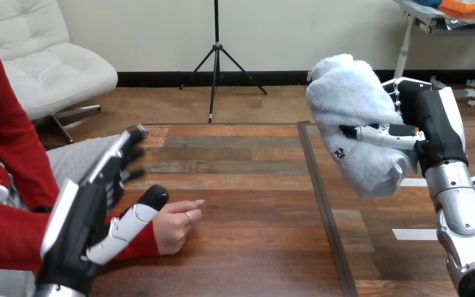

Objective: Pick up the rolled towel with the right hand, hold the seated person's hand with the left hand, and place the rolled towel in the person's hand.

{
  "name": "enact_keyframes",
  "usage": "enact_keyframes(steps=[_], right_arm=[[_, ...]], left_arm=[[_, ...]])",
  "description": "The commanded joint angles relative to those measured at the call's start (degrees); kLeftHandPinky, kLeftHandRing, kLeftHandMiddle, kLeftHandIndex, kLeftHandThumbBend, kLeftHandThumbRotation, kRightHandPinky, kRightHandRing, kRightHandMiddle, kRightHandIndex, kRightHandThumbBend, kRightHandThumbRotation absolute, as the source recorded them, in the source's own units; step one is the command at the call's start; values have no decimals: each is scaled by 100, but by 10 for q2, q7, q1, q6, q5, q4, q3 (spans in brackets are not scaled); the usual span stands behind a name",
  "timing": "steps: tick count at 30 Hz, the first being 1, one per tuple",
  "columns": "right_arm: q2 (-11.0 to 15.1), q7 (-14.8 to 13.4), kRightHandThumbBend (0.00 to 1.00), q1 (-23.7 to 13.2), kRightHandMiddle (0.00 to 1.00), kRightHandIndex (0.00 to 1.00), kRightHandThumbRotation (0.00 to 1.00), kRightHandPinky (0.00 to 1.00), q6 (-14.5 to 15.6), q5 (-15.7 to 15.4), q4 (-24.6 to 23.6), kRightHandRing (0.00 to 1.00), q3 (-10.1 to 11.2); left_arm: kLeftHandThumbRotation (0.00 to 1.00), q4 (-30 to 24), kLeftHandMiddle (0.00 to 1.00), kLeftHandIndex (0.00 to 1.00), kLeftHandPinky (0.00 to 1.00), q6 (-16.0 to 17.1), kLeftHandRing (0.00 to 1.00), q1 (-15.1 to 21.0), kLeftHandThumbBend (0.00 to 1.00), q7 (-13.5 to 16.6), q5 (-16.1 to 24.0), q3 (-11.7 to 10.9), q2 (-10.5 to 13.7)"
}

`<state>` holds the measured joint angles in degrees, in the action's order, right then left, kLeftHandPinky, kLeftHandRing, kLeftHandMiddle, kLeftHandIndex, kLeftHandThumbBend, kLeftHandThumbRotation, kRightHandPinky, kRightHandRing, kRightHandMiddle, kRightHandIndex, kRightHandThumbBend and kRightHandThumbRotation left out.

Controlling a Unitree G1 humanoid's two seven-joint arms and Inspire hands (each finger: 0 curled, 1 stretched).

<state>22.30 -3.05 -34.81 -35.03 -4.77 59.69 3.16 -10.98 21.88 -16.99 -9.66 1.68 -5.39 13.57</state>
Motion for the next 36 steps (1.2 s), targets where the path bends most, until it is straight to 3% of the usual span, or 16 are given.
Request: enact_keyframes(steps=[1,19,25,36], right_arm=[[8,0,81,-17,42,43,0,32,-8,4,-36,37,12],[11,9,83,-16,41,42,0,30,6,8,-46,35,13],[12,11,83,-16,41,42,0,30,9,9,-49,35,14],[13,11,83,-17,41,42,0,30,17,7,-54,35,14]], left_arm=[[82,-23,100,98,99,-14,100,38,100,3,17,-6,16],[79,-3,100,99,100,0,100,61,100,8,47,-12,30],[79,-2,100,99,100,1,100,65,100,20,87,-13,40],[79,9,100,100,91,-10,98,78,100,51,202,-8,73]])
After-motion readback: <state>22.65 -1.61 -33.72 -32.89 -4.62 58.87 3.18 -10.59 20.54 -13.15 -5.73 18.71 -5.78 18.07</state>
